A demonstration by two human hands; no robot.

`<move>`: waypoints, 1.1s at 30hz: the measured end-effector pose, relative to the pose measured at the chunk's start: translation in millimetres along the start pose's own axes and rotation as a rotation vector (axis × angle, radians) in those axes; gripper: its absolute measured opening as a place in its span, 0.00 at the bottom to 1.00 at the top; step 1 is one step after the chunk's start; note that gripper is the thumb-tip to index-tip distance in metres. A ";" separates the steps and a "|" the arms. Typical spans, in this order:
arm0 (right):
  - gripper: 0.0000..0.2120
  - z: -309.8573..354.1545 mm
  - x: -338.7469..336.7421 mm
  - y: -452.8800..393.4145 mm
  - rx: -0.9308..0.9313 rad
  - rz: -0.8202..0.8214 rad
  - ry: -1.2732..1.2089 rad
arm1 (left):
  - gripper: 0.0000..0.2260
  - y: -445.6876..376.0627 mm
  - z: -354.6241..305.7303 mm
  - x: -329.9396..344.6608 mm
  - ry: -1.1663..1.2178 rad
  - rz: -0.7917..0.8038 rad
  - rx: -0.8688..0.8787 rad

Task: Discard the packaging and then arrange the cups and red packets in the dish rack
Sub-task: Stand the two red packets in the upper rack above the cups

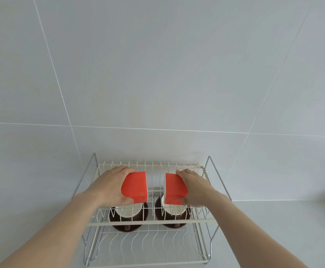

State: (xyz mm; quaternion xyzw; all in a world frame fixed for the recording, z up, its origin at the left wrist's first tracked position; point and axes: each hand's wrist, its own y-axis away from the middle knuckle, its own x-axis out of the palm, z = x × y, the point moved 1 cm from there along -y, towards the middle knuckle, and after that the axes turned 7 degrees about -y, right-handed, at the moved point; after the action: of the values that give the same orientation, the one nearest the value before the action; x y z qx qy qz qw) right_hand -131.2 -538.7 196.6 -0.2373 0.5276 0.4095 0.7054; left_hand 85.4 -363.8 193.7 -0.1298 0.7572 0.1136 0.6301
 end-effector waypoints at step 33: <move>0.27 1.7 18.5 -8.7 -0.047 -0.036 0.147 | 0.29 5.1 4.8 22.8 -0.016 -0.024 -0.048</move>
State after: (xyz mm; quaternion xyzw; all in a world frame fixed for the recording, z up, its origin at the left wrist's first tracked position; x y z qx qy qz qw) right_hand -121.0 -536.1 178.9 -0.2927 0.5638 0.3905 0.6663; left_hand 84.1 -358.6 170.4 -0.1532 0.7475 0.1252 0.6341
